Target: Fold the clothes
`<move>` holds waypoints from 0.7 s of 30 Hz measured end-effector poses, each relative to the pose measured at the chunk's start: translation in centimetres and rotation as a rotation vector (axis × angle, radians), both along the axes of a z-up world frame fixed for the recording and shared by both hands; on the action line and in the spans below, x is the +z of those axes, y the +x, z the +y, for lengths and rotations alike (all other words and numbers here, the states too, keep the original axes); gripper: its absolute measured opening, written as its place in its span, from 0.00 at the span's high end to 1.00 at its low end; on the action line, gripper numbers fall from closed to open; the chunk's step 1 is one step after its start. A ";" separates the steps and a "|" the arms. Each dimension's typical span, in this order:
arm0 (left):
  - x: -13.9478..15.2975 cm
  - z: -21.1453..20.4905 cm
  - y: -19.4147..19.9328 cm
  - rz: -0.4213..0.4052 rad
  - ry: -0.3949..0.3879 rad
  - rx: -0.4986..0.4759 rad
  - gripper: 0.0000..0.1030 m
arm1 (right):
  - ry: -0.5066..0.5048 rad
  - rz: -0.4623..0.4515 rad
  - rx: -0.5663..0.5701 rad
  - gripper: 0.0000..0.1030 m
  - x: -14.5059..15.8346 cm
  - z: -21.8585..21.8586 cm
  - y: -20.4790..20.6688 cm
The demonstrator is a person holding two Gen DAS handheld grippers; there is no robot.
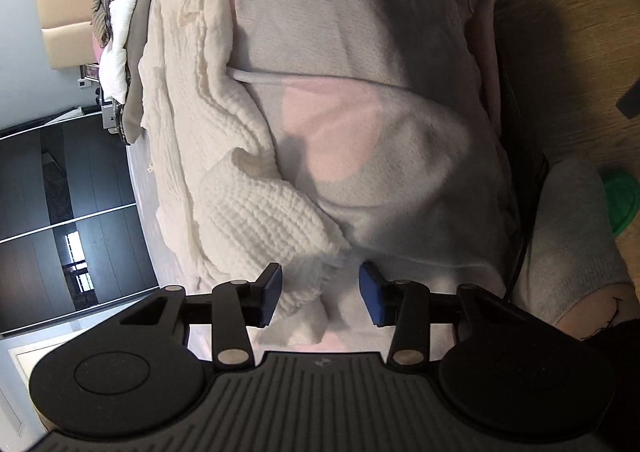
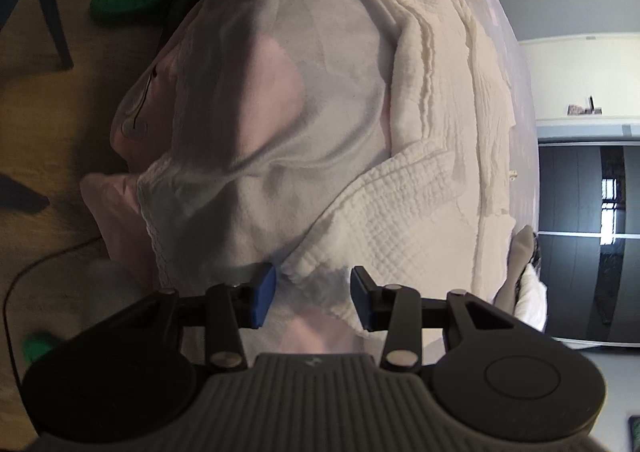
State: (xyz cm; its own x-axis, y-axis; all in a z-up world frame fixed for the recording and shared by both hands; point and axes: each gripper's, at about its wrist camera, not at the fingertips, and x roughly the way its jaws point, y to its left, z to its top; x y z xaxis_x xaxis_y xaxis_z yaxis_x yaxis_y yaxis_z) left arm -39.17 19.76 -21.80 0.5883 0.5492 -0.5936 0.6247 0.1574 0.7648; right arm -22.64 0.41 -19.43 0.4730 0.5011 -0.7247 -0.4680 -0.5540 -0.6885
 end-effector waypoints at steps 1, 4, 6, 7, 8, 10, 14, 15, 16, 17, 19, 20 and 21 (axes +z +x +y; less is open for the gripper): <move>0.0 0.0 0.1 -0.002 0.000 -0.001 0.61 | -0.007 -0.014 0.011 0.57 0.0 -0.1 0.0; 0.0 0.0 0.3 -0.001 -0.001 -0.001 0.62 | -0.035 -0.073 0.046 0.52 -0.3 -0.4 0.0; 0.1 -0.1 0.3 -0.001 -0.006 0.005 0.62 | -0.044 -0.103 0.081 0.50 -0.7 -0.7 0.1; 0.0 -0.1 0.4 0.000 -0.009 0.009 0.62 | -0.046 -0.113 0.096 0.50 -0.9 -0.8 0.1; 0.0 -0.1 0.4 0.000 -0.011 0.012 0.62 | -0.043 -0.115 0.105 0.51 -1.0 -0.8 0.1; 0.0 -0.2 0.5 0.002 -0.014 0.018 0.62 | -0.034 -0.129 0.126 0.52 -1.4 -0.8 0.0; -0.1 -0.4 0.4 0.008 -0.025 0.024 0.69 | -0.025 -0.160 0.185 0.56 -1.9 -1.3 -0.2; 0.0 -0.4 0.5 0.011 -0.033 0.029 0.70 | -0.025 -0.162 0.195 0.62 -1.9 -1.4 -0.2; 0.1 -0.5 0.5 0.013 -0.040 0.033 0.73 | -0.024 -0.155 0.192 0.65 -1.9 -1.4 -0.2; 0.2 -0.5 0.5 0.017 -0.052 0.040 0.78 | -0.023 -0.148 0.190 0.74 -1.8 -1.4 -0.2; 0.6 -0.4 0.6 0.024 -0.084 0.061 0.86 | -0.009 -0.143 0.185 0.83 -1.7 -1.3 -0.3; 0.9 -0.4 0.7 0.021 -0.108 0.077 0.88 | 0.009 -0.149 0.182 0.84 -1.5 -1.2 -0.2; 1.3 -0.3 0.9 0.014 -0.134 0.093 0.88 | 0.027 -0.146 0.167 0.85 -1.2 -1.0 -0.1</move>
